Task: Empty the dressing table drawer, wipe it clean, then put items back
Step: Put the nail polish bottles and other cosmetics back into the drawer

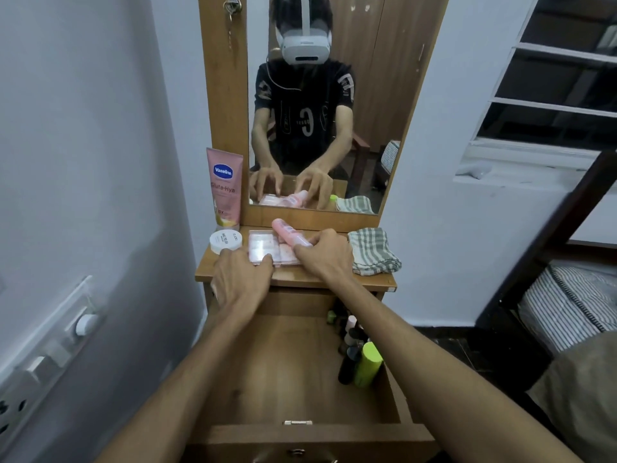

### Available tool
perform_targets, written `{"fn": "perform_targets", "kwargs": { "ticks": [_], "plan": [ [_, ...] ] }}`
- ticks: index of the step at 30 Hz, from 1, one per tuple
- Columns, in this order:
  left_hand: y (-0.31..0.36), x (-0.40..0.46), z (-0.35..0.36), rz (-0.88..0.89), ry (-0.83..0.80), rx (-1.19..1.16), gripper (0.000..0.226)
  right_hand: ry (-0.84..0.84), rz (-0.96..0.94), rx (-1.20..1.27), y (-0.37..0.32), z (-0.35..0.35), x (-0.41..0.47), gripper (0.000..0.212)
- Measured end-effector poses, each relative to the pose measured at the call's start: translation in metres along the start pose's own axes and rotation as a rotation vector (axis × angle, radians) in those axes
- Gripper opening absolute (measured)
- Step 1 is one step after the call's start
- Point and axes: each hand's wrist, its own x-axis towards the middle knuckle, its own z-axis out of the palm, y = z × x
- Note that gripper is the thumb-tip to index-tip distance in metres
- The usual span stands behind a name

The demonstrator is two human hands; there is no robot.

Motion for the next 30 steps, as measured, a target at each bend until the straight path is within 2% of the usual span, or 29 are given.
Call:
{"fn": "perform_targets", "kwargs": {
  "ticks": [4, 9, 18, 21, 23, 25, 30],
  "plan": [
    [0.010, -0.004, 0.000, -0.044, -0.035, -0.005, 0.038, -0.103, 0.025, 0.172, 0.006, -0.010, -0.003, 0.044],
    [0.020, -0.019, -0.005, -0.104, -0.045, -0.105, 0.035, -0.098, 0.044, 0.226, 0.013, -0.017, -0.020, 0.042],
    [0.028, -0.029, -0.018, -0.414, -0.115, -0.599, 0.020, 0.010, 0.059, 0.159, 0.023, -0.036, -0.041, 0.032],
    [0.020, -0.034, -0.027, -0.438, -0.102, -0.660, 0.015, 0.058, 0.056, 0.140, 0.023, -0.045, -0.046, 0.029],
    [0.011, -0.038, -0.034, -0.433, -0.124, -0.687, 0.022, 0.071, 0.041, 0.157, 0.024, -0.052, -0.050, 0.027],
    [0.003, -0.046, -0.044, -0.434, -0.156, -0.714, 0.026, 0.086, 0.012, 0.169, 0.026, -0.058, -0.057, 0.032],
    [-0.016, -0.075, -0.067, -0.421, -0.289, -0.689, 0.020, 0.118, -0.058, 0.176, 0.029, -0.069, -0.078, 0.043]
  ]
}}
